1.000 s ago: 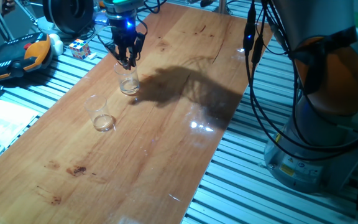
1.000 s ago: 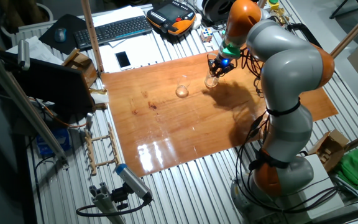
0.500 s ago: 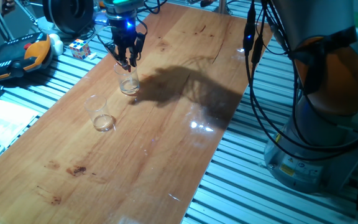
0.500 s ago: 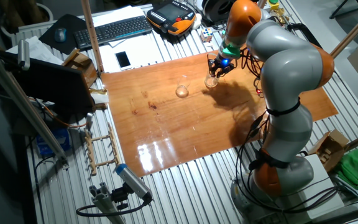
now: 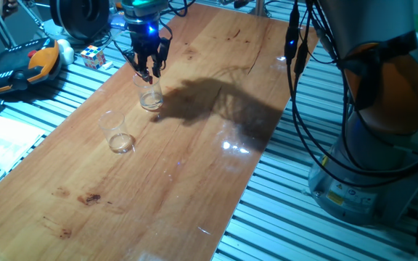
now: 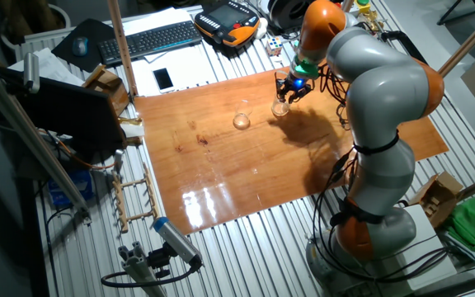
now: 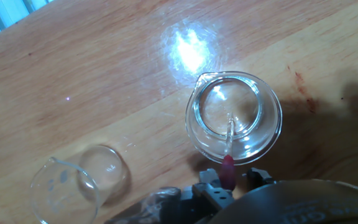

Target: Transfer liquid using a dropper

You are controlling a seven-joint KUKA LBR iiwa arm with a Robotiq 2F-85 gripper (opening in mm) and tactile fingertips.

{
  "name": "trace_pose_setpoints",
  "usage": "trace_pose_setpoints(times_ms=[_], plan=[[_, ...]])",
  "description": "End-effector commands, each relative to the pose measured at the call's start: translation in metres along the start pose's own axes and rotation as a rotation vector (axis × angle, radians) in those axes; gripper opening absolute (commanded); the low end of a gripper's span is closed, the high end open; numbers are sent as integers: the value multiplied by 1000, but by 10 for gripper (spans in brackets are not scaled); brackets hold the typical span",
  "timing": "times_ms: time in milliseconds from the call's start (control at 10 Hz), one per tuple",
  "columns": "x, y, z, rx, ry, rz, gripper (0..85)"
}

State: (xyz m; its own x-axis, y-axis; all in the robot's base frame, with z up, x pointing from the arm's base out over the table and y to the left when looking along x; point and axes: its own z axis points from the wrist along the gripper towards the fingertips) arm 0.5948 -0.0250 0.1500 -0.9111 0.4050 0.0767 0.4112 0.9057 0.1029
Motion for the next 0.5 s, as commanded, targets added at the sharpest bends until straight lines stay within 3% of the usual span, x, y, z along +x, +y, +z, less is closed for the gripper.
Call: trace_pose_setpoints(times_ms=[0,400], plan=[[0,0,1,-1,-3,0,357],[-2,-2,6,7,-18,-7,363]])
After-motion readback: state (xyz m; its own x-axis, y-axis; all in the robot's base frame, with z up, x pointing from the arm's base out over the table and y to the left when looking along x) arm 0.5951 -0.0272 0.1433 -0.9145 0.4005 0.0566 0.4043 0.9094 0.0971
